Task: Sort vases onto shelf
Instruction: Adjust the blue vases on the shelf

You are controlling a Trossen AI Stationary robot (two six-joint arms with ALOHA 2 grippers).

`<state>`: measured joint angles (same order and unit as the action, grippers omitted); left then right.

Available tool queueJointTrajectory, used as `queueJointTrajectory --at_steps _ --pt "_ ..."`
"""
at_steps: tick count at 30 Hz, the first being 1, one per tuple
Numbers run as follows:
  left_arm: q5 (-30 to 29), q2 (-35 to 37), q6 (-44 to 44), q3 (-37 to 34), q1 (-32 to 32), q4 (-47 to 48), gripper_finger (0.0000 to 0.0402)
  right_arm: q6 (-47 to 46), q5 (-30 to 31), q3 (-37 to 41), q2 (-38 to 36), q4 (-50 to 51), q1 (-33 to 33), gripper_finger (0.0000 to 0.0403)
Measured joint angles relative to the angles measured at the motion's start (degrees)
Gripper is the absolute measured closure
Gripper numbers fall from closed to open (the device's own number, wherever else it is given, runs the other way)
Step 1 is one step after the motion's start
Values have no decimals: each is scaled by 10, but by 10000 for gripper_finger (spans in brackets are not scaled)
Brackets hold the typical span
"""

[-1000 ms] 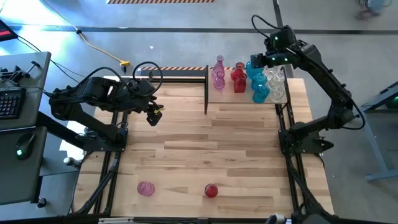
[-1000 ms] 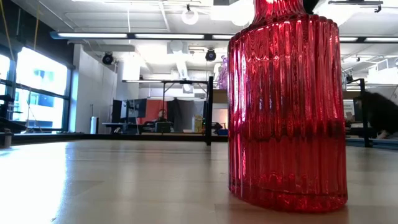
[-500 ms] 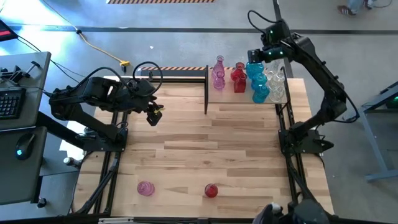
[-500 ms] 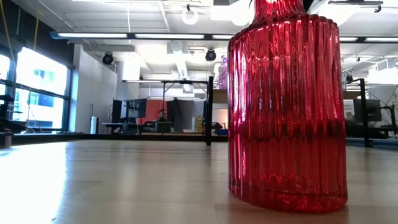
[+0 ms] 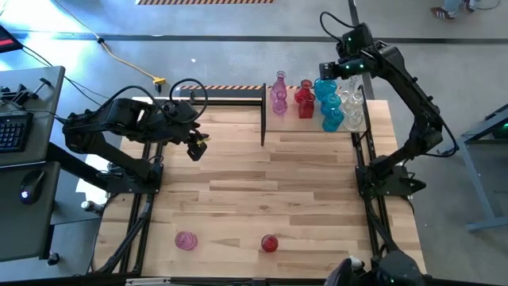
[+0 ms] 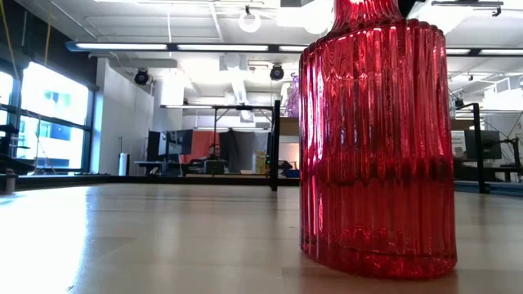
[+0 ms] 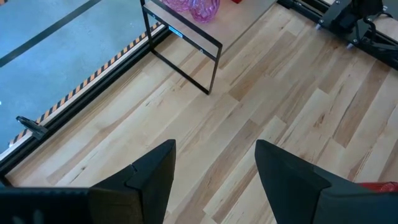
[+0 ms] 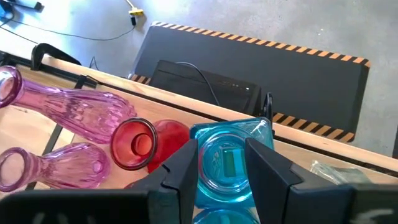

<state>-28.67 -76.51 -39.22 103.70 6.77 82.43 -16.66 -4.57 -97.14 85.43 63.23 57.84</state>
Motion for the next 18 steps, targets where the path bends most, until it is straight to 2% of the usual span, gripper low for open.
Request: queueJointTrajectory --at_steps 18 --pt "0 0 0 0 0 0 190 -6 1 0 0 34 -3 291"
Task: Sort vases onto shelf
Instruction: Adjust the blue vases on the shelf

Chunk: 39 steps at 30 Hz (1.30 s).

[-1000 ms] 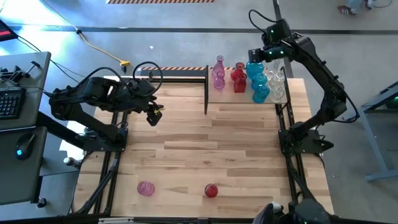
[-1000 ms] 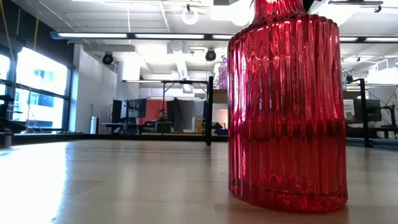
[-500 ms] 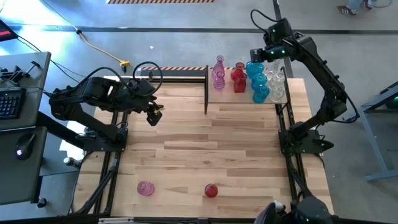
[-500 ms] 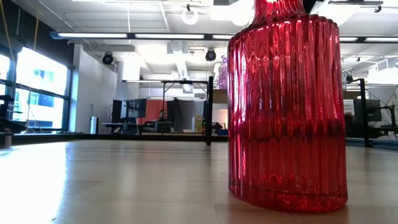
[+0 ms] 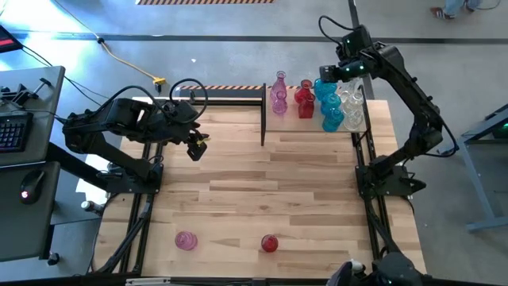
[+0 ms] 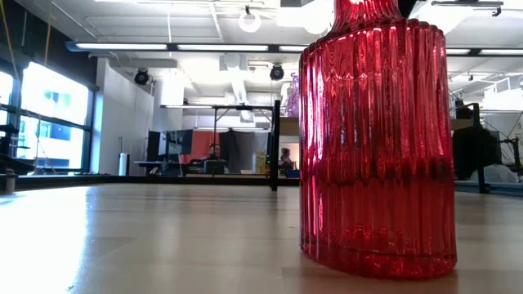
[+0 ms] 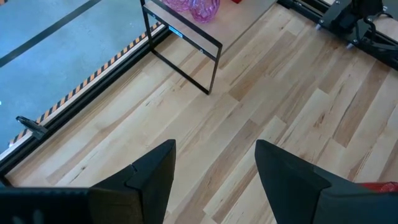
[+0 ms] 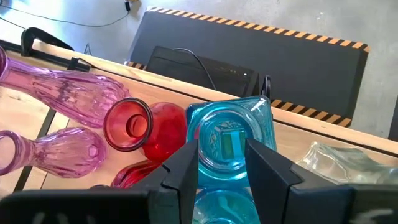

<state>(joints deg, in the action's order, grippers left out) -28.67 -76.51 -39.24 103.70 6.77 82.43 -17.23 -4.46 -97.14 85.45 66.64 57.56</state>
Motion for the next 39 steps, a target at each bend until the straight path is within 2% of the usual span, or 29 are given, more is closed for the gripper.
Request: queueJointTrajectory --at_steps 39 --pt "0 0 0 0 0 0 190 -18 25 -1 0 25 0 291"
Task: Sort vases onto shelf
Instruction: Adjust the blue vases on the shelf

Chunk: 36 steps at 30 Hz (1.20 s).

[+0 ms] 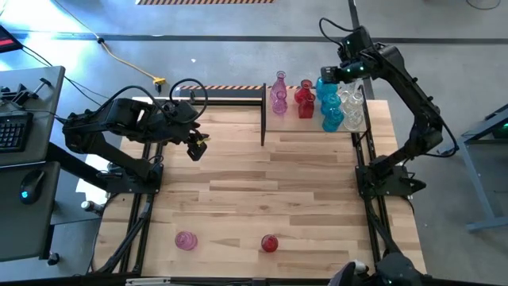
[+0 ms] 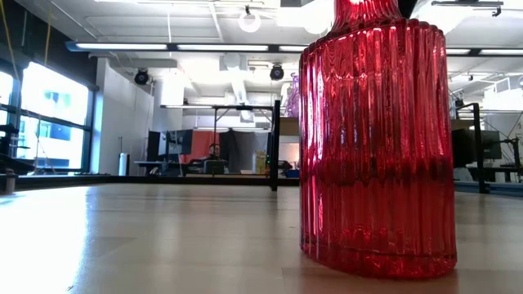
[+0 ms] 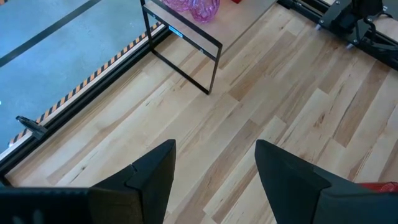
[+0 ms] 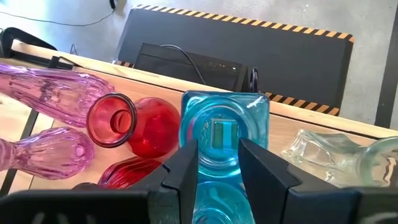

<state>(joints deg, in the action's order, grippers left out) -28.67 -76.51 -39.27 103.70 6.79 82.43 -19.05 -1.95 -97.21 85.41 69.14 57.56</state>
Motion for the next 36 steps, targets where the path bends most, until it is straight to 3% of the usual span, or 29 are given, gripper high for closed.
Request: queueJointTrajectory --at_steps 27,36 --pt "0 0 0 0 0 0 190 -15 2 0 0 -2 0 291" --pt "0 0 0 0 0 0 190 -14 14 -36 1 7 1 291"
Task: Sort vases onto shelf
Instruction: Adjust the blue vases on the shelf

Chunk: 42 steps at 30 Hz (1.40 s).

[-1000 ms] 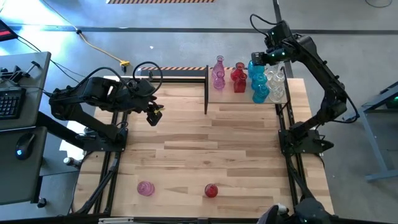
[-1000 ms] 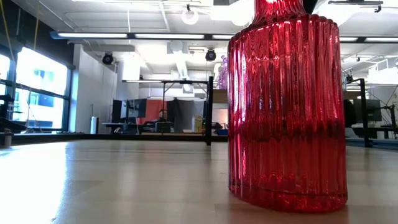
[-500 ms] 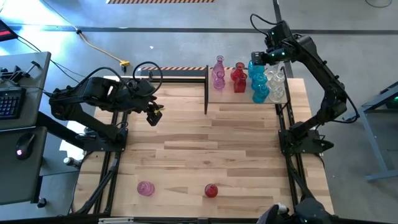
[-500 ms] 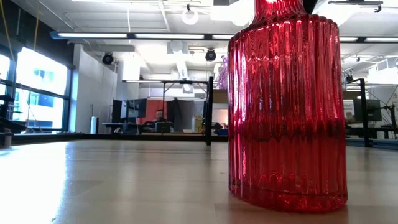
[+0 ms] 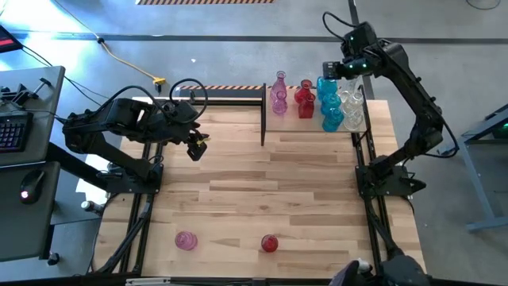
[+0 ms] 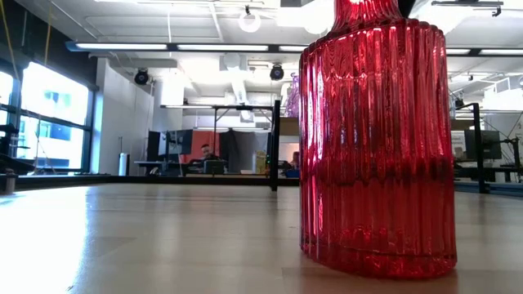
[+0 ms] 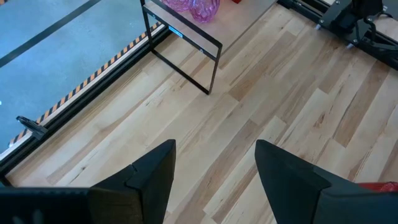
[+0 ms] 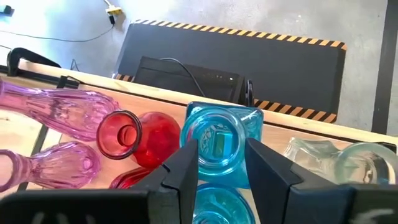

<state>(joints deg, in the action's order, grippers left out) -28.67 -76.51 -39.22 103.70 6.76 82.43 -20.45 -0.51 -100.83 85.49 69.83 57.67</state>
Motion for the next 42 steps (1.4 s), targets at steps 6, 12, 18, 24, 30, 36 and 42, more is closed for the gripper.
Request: queueJointTrajectory --at_steps 6,12,18,24,30,36,42 --pt "0 0 -1 0 0 0 190 0 -22 0 0 -24 -5 291" --pt "0 0 0 0 0 0 190 -3 -31 0 1 -55 -27 291" --pt "0 0 0 0 0 0 190 -16 -32 -1 19 -68 -45 291" --pt "0 0 -1 0 0 0 190 -16 -42 0 34 -70 -45 291" --pt "0 0 0 0 0 0 190 -16 -42 0 40 -60 -45 291" --pt "0 0 -1 0 0 0 190 -11 -41 0 45 -48 -45 291" --pt "0 0 -1 0 0 0 190 -12 -32 0 45 -39 -42 291"
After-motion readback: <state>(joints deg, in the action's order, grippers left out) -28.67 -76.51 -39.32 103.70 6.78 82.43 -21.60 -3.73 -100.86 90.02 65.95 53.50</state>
